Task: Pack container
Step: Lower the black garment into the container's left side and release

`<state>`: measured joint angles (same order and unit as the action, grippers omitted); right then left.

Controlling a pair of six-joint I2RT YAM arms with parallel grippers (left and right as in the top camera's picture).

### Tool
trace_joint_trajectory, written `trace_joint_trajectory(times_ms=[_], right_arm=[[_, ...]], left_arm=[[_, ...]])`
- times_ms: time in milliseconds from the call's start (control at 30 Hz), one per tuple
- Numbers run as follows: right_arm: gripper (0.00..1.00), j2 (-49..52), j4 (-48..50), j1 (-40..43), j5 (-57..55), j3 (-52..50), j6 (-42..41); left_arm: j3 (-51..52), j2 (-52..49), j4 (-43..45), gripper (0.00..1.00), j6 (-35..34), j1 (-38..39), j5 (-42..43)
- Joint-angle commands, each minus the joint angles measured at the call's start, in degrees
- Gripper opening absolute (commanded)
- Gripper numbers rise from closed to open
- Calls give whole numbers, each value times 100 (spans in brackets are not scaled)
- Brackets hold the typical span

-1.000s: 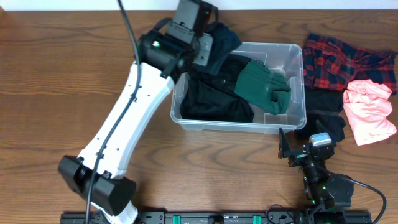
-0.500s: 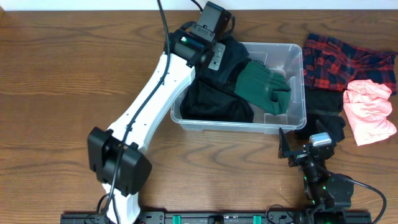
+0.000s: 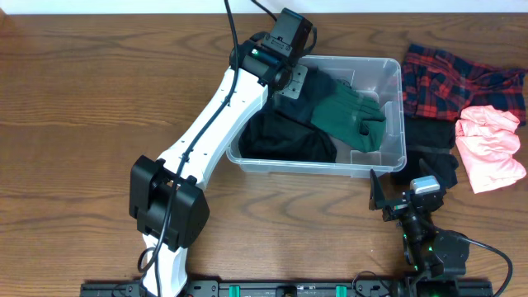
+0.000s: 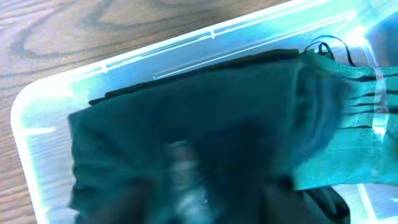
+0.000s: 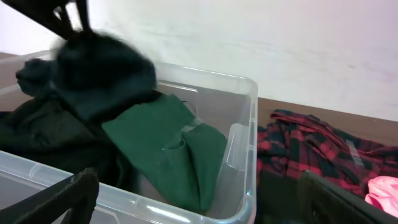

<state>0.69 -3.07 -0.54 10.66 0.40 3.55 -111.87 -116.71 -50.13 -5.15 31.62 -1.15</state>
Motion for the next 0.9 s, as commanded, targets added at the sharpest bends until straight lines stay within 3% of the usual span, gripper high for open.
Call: trace_joint_trajectory(times_ms=[0, 133, 333, 467, 567, 667, 867], right_arm=[[99, -35, -20, 48, -13, -9, 35], [99, -35, -20, 48, -13, -9, 35], [99, -35, -20, 48, -13, -9, 35], [99, -35, -20, 48, -13, -9, 35], [99, -35, -20, 48, -13, -9, 35], [99, -35, -20, 48, -13, -9, 35], [99, -35, -20, 48, -13, -9, 35]], left_arm=[[44, -22, -2, 88, -35, 24, 125], [44, -22, 42, 96, -31, 42, 424], [42, -20, 151, 93, -33, 39, 518], [44, -22, 138, 63, -33, 39, 264], [61, -22, 114, 26, -35, 39, -83], [116, -24, 133, 6, -39, 39, -245], [205, -203, 208, 6, -278, 26, -750]])
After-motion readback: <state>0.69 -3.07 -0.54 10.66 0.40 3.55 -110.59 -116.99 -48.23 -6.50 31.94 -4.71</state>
